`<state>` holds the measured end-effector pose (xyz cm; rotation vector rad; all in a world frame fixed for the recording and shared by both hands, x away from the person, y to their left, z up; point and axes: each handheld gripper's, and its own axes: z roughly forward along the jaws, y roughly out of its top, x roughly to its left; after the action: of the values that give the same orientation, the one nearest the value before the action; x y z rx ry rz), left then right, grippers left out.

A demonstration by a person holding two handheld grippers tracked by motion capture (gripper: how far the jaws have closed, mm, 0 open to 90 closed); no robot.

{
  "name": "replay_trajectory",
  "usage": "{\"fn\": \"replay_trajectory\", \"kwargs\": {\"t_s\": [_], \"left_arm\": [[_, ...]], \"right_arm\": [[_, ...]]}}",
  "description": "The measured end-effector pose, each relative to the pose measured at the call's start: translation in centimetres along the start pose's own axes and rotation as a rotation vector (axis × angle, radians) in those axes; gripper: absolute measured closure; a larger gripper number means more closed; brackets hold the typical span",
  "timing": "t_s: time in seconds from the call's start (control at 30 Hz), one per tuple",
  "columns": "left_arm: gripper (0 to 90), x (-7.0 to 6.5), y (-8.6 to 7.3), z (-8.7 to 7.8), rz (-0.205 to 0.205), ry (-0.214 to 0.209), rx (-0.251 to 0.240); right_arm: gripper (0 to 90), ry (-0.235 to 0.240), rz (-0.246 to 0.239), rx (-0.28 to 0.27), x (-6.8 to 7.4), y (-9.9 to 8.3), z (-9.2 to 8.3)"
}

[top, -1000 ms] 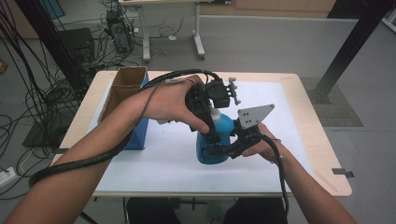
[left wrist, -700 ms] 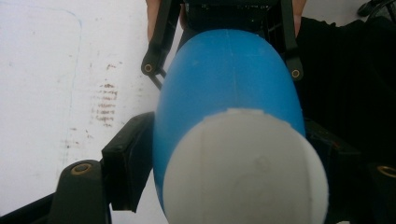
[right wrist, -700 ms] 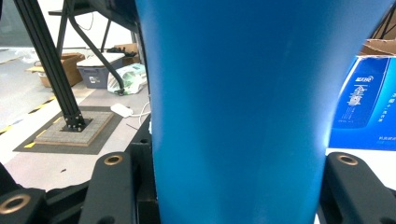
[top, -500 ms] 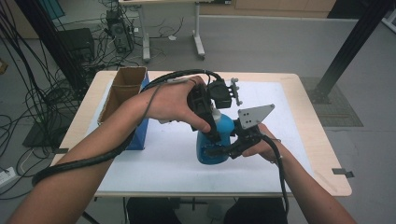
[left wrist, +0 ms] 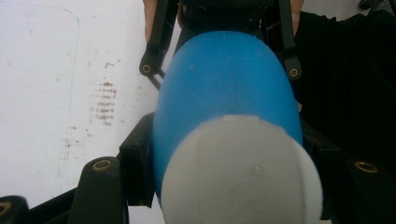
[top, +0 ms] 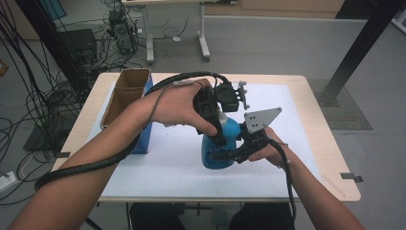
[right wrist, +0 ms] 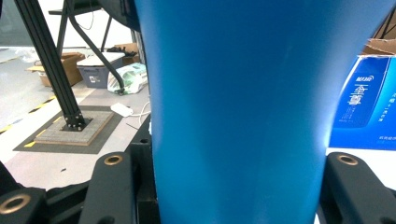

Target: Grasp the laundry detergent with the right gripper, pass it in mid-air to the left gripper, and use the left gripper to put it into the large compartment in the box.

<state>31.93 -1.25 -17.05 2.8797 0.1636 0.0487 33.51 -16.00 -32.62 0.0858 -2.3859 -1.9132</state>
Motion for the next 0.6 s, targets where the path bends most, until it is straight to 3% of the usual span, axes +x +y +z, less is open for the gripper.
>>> {"fn": "replay_trajectory", "kwargs": {"t_s": [0.23, 0.6], "left_arm": [[37.6, -0.02, 0.09, 0.09, -0.017, -0.006, -0.005], [37.5, 0.04, 0.06, 0.23, -0.01, -0.009, 0.002]], "right_arm": [[43.8, -0.002, -0.002, -0.001, -0.01, -0.02, -0.13], [43.8, -0.003, 0.001, 0.003, 0.08, -0.2, -0.1]]}}
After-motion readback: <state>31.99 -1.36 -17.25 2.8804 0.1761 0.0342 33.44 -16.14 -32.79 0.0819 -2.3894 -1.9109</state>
